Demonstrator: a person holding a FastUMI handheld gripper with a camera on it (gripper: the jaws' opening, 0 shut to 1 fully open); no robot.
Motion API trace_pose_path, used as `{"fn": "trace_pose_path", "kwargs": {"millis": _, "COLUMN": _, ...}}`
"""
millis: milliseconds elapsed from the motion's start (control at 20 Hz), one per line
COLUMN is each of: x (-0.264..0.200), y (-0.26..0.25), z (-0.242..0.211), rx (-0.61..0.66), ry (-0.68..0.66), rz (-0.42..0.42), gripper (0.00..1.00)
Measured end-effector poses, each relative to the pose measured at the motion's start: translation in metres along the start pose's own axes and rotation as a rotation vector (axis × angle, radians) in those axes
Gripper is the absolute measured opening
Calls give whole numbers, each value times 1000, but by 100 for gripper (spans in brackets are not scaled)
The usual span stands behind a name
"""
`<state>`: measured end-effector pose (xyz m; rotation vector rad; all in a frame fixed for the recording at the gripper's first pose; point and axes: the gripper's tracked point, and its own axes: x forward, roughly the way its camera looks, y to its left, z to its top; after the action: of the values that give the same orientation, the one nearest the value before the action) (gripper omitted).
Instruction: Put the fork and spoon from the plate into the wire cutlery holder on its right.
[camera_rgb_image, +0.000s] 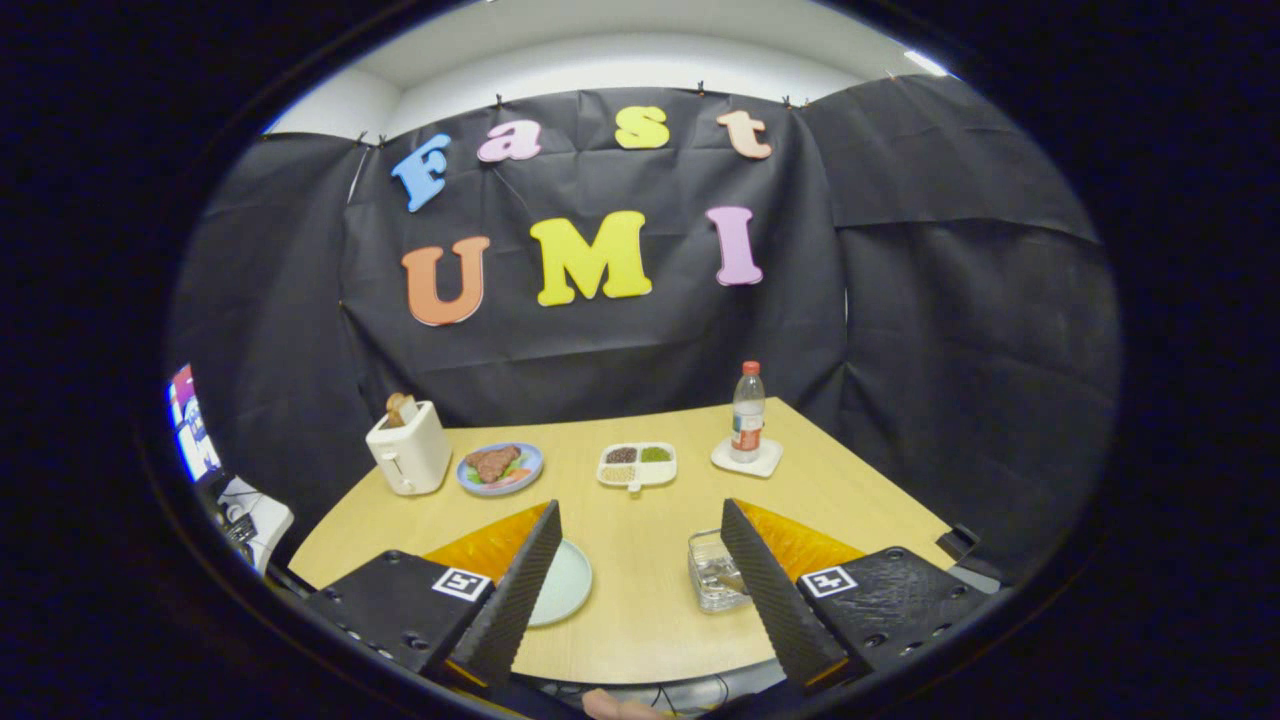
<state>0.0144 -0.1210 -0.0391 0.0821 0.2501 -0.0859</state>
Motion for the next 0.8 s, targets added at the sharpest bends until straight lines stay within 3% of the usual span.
{"fn": "trace_pose_path", "kwargs": {"millis": 400, "x": -23, "y": 38, "z": 7, "rx": -122, "ry": -150, "rz": 6, "gripper": 96}}
{"fn": "trace_pose_path", "kwargs": {"millis": 800, "x": -32, "y": 51, "z": 16, "rx": -84, "ry": -213, "rz": 33, "gripper": 96}}
